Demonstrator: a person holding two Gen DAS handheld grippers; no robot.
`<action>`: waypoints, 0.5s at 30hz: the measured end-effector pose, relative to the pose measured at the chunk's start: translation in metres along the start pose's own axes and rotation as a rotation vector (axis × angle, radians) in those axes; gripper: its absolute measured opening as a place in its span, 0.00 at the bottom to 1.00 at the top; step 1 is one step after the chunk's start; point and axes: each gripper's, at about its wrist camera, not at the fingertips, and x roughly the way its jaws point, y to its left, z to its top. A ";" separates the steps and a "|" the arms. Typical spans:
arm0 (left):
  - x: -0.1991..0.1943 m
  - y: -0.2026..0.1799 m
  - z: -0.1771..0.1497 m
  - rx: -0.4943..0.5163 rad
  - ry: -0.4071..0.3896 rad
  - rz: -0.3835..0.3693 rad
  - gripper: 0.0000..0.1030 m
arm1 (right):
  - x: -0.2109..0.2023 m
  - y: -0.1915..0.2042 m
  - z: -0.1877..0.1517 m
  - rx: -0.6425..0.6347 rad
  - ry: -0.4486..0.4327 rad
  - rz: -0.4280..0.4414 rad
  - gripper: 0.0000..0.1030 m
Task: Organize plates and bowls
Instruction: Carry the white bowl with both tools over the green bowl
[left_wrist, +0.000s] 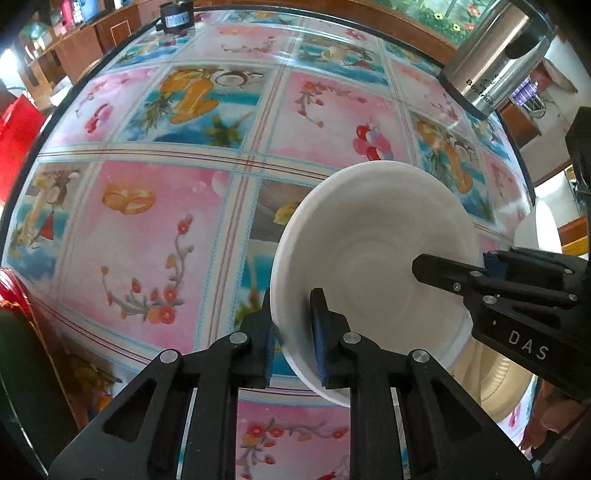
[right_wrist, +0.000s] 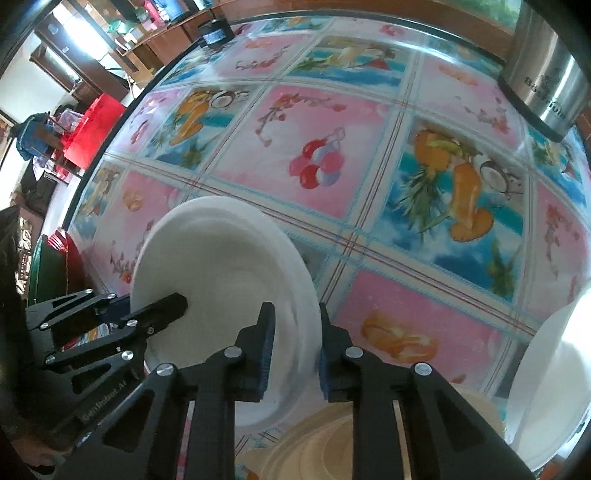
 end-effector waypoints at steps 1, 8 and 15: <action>-0.001 0.002 0.000 -0.004 -0.002 -0.002 0.16 | -0.001 0.000 0.000 0.009 -0.001 0.014 0.19; -0.023 0.016 -0.002 -0.021 -0.019 -0.013 0.16 | -0.013 0.015 -0.002 0.002 -0.021 0.039 0.19; -0.060 0.046 -0.013 -0.059 -0.042 -0.017 0.16 | -0.035 0.055 -0.002 -0.060 -0.052 0.047 0.19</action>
